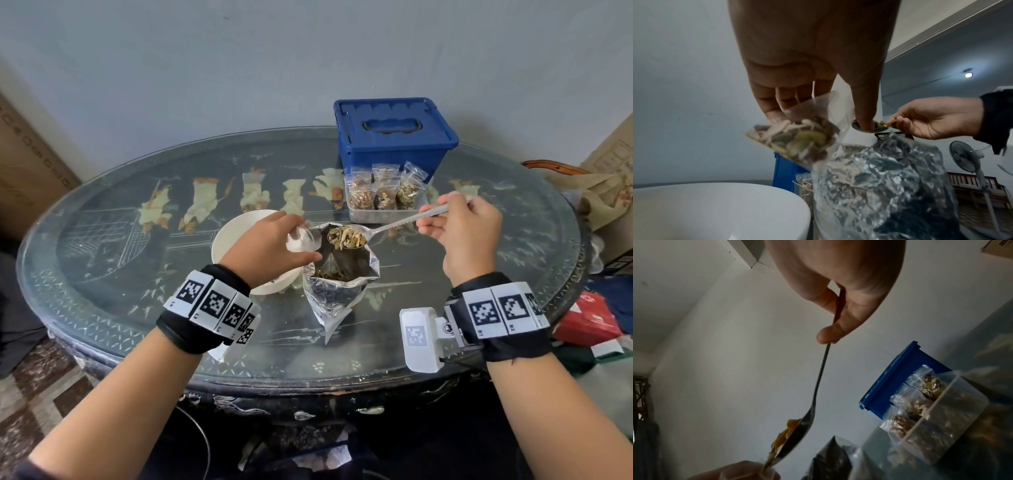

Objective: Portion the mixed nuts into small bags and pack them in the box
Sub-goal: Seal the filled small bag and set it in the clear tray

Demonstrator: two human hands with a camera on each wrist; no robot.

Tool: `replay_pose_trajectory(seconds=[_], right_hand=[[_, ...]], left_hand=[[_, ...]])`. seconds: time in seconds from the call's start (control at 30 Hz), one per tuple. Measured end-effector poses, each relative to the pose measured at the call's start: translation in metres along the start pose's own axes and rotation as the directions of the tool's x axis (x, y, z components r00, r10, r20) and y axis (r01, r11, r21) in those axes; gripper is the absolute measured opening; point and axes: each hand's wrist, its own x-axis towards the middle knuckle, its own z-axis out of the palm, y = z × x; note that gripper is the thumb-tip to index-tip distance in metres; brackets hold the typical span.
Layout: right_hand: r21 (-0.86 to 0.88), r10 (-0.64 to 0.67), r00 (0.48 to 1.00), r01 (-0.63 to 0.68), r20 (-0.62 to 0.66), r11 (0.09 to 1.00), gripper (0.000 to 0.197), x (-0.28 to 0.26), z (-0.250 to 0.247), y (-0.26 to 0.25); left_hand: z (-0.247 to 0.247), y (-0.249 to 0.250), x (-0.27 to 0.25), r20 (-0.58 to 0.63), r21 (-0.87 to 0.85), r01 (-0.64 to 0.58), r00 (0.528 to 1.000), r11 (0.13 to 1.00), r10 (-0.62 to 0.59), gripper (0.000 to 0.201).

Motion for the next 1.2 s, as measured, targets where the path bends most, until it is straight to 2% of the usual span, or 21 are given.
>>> replay_pose_trajectory(seconds=[0.2, 0.47, 0.83, 0.93, 1.0, 1.2], right_hand=[[0.040, -0.020, 1.000, 0.020, -0.001, 0.999, 0.023, -0.001, 0.003, -0.012], [0.022, -0.032, 0.999, 0.031, 0.043, 0.999, 0.024, -0.004, 0.011, -0.005], [-0.095, -0.221, 0.958, 0.241, 0.184, 0.966, 0.026, -0.017, 0.026, -0.005], [-0.105, -0.266, 0.917, 0.308, 0.297, 0.946, 0.021, -0.024, 0.032, -0.009], [-0.109, -0.306, 0.866, 0.375, 0.395, 0.921, 0.020, -0.029, 0.036, -0.012], [-0.059, -0.532, 0.619, 0.682, 0.578, 0.729, 0.023, -0.039, 0.045, -0.019]], left_hand=[[0.003, 0.009, 0.006, 0.073, 0.063, -0.023, 0.997, 0.998, 0.019, 0.056], [0.006, 0.017, 0.011, 0.105, 0.063, -0.029, 0.994, 0.998, 0.022, 0.057], [0.011, 0.021, 0.009, 0.103, -0.006, -0.002, 0.995, 1.000, 0.003, 0.057], [0.014, 0.019, 0.007, 0.071, -0.021, 0.000, 0.997, 1.000, 0.001, 0.057], [0.016, 0.016, 0.005, 0.037, -0.066, 0.006, 0.999, 0.998, -0.003, 0.055], [0.020, 0.007, -0.005, -0.123, -0.229, 0.028, 0.991, 0.973, -0.058, 0.045]])
